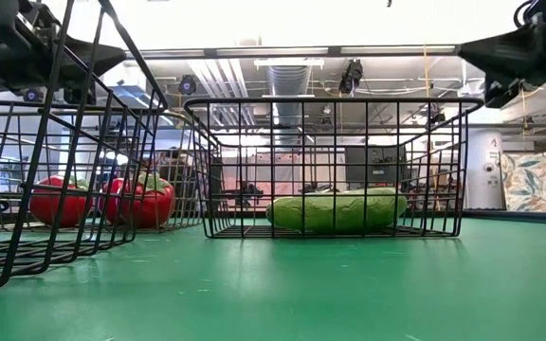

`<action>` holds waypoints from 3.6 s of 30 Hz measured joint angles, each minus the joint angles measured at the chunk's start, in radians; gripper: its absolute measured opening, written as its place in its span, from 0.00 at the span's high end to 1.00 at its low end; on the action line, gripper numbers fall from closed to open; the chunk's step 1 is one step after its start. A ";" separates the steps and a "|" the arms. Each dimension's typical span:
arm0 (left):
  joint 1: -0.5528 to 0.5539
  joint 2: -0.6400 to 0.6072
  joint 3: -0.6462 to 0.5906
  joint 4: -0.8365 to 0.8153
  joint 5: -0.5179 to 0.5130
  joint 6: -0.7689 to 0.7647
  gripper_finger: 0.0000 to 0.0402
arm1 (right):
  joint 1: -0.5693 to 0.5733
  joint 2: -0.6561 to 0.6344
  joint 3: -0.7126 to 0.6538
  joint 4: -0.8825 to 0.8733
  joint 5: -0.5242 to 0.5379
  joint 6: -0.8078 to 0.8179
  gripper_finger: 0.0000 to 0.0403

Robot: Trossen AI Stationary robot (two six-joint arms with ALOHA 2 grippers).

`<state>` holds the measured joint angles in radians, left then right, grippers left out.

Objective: Sort produce into baskets
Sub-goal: Return to Home Position

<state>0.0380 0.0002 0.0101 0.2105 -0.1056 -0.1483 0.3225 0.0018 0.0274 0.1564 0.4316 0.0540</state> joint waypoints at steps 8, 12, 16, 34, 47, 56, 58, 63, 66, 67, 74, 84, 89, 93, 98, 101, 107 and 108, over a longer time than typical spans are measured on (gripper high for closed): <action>0.000 0.007 0.000 -0.007 -0.150 0.006 1.00 | -0.052 0.008 -0.003 -0.047 -0.049 0.000 0.97; 0.000 0.010 0.002 -0.020 -0.169 0.008 1.00 | -0.060 0.007 -0.012 -0.062 -0.047 0.031 0.97; 0.000 0.012 0.005 -0.019 -0.173 0.011 1.00 | -0.061 0.027 -0.015 -0.090 -0.051 0.043 0.97; -0.002 0.011 0.001 -0.086 -0.125 0.045 1.00 | -0.061 0.071 -0.015 -0.091 -0.047 -0.025 0.97; -0.003 0.056 0.005 -0.136 -0.127 0.092 1.00 | -0.061 0.093 -0.016 -0.092 -0.047 -0.054 0.97; -0.003 0.075 0.004 -0.169 -0.119 0.185 1.00 | -0.061 0.093 -0.016 -0.092 -0.047 -0.054 0.97; -0.002 0.086 0.006 -0.172 -0.119 0.204 1.00 | -0.061 0.093 -0.017 -0.092 -0.047 -0.054 0.97; -0.003 0.104 0.007 -0.166 -0.120 0.171 1.00 | -0.061 0.093 -0.017 -0.092 -0.047 -0.054 0.97; -0.002 0.110 0.007 -0.162 -0.120 0.166 1.00 | -0.061 0.093 -0.017 -0.092 -0.047 -0.054 0.97; -0.003 0.112 0.007 -0.161 -0.120 0.166 1.00 | -0.061 0.093 -0.017 -0.092 -0.047 -0.054 0.97; -0.002 0.122 0.007 -0.160 -0.120 0.166 1.00 | -0.061 0.093 -0.017 -0.092 -0.047 -0.054 0.97; -0.002 0.123 0.008 -0.160 -0.120 0.165 1.00 | -0.061 0.093 -0.017 -0.092 -0.047 -0.054 0.97; -0.003 0.123 0.008 -0.160 -0.120 0.165 1.00 | -0.061 0.093 -0.017 -0.092 -0.047 -0.054 0.97; -0.002 0.123 0.008 -0.160 -0.120 0.165 1.00 | -0.061 0.093 -0.017 -0.092 -0.047 -0.054 0.97; -0.003 0.123 0.008 -0.160 -0.120 0.165 1.00 | -0.061 0.093 -0.017 -0.092 -0.047 -0.054 0.97; -0.003 0.123 0.008 -0.160 -0.120 0.165 1.00 | -0.061 0.093 -0.017 -0.092 -0.047 -0.054 0.97; -0.003 0.123 0.008 -0.160 -0.120 0.165 1.00 | -0.061 0.093 -0.017 -0.092 -0.047 -0.055 0.97; -0.002 0.123 0.008 -0.160 -0.120 0.165 1.00 | -0.061 0.093 -0.017 -0.092 -0.047 -0.055 0.97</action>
<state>0.0356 0.1230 0.0181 0.0507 -0.2256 0.0170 0.2614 0.0944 0.0105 0.0643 0.3851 -0.0006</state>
